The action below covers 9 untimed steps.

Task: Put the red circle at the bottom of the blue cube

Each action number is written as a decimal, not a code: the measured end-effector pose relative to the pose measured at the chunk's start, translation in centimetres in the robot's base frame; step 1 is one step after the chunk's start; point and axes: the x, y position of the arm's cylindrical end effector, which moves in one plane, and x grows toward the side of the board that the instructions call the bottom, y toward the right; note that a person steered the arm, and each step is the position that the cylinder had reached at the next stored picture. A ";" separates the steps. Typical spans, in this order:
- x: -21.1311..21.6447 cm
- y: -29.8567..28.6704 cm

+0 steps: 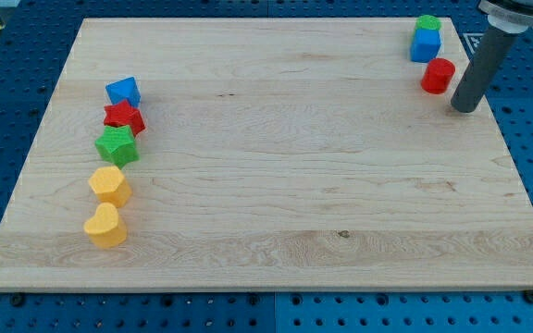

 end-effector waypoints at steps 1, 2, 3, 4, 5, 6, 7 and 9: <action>-0.2 -0.1; -0.2 -0.4; -0.3 -1.0; -0.4 -1.1; -1.3 -1.4; -2.6 -1.9; -2.7 -2.0; -4.3 -2.3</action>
